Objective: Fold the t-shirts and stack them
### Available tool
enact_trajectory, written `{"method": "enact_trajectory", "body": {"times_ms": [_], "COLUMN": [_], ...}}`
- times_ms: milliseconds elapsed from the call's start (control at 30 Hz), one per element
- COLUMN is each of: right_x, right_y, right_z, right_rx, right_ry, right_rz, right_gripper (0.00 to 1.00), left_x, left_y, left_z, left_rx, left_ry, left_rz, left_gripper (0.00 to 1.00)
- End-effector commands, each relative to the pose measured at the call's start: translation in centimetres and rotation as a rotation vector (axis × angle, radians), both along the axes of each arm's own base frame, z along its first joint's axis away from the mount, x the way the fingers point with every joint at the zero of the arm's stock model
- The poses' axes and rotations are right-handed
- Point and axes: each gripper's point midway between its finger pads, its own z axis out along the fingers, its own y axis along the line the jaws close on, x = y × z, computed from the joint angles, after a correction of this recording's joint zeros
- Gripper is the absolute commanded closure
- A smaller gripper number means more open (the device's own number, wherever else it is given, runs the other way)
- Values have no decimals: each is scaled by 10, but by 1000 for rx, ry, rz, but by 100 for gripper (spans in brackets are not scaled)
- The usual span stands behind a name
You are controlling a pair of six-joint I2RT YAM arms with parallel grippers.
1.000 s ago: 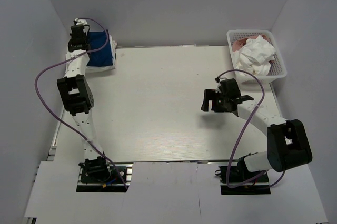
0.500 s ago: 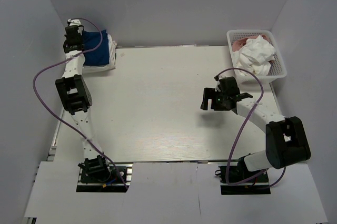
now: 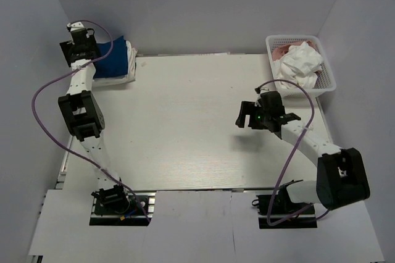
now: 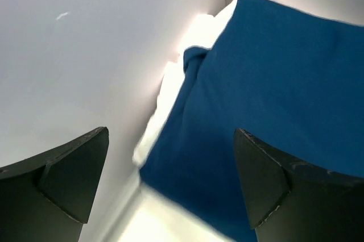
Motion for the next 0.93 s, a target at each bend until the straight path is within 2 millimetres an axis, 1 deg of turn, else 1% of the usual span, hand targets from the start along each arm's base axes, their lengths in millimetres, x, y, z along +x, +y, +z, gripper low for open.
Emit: {"method": "enact_trajectory", "body": {"times_ms": [0, 33, 67, 100, 133, 167, 200, 233, 267, 300, 333, 367, 400, 433, 467, 500, 533, 567, 600, 633, 667, 700, 733, 767, 800, 900], "right_x": [12, 11, 7, 5, 2, 0, -3, -8, -12, -14, -23, -25, -31, -36, -34, -40, -38, -45, -47, -46, -48, -49, -49, -51, -51, -49], "right_y": [3, 2, 2, 1, 1, -1, 0, -1, -2, -2, -4, -4, -4, -3, -2, -1, 2, 1, 2, 3, 4, 4, 4, 6, 6, 3], "right_z": [36, 35, 44, 43, 45, 48, 48, 47, 43, 46, 39, 39, 41, 38, 42, 40, 52, 40, 49, 52, 52, 56, 57, 57, 56, 50], "right_rx": [91, 100, 118, 126, 143, 151, 157, 160, 160, 167, 171, 180, 193, 201, 224, 247, 280, 285, 310, 325, 336, 348, 344, 344, 342, 337], "right_ry": [-151, -165, -201, -202, -224, -238, -236, -235, -228, -241, -231, -237, -255, -247, -286, -293, -351, -331, -368, -390, -397, -413, -419, -422, -421, -406], "right_rz": [-62, -70, -73, -81, -82, -86, -84, -85, -86, -82, -79, -78, -71, -58, -62, -56, -45, -47, -42, -38, -31, -31, -27, -8, -9, -34], "right_gripper": [10, 10, 10, 10, 10, 10, 10, 10, 10, 10, 10, 10, 10, 10, 10, 10, 10, 10, 10, 10, 10, 10, 10, 10, 10, 10], "left_x": [-37, -41, -49, -60, -73, -83, -98, -109, -135, -156, -169, -197, -212, -225, -241, -253, -264, -272, -279, -287, -290, -292, -294, -296, -296, -296], "left_y": [-50, -68, -79, -108, -137, -157, -193, -210, -230, -264, -279, -292, -311, -319, -327, -331, -340, -340, -345, -347, -343, -340, -338, -333, -332, -330], "left_z": [106, 110, 116, 86, 136, 140, 107, 116, 142, 102, 102, 79, 71, 59, 29, 29, 21, 6, 3, 8, 0, 1, -1, -6, 0, 5], "left_rx": [-137, -243, -298, -362, -431, -464, -533, -561, -608, -682, -725, -746, -782, -806, -852, -857, -878, -886, -889, -887, -879, -863, -857, -846, -821, -805], "left_ry": [-210, -263, -293, -243, -392, -424, -368, -420, -491, -409, -439, -409, -387, -358, -299, -303, -281, -260, -254, -276, -270, -277, -270, -257, -265, -285], "left_rz": [-26, -30, -51, -104, -203, -254, -335, -380, -437, -515, -551, -589, -638, -649, -643, -668, -688, -690, -706, -728, -702, -695, -680, -646, -663, -664], "left_gripper": [0, 0, 0, 0, 0, 0, 0, 0, 0, 0, 0, 0, 0, 0, 0, 0, 0, 0, 0, 0, 0, 0, 0, 0, 0, 0]}}
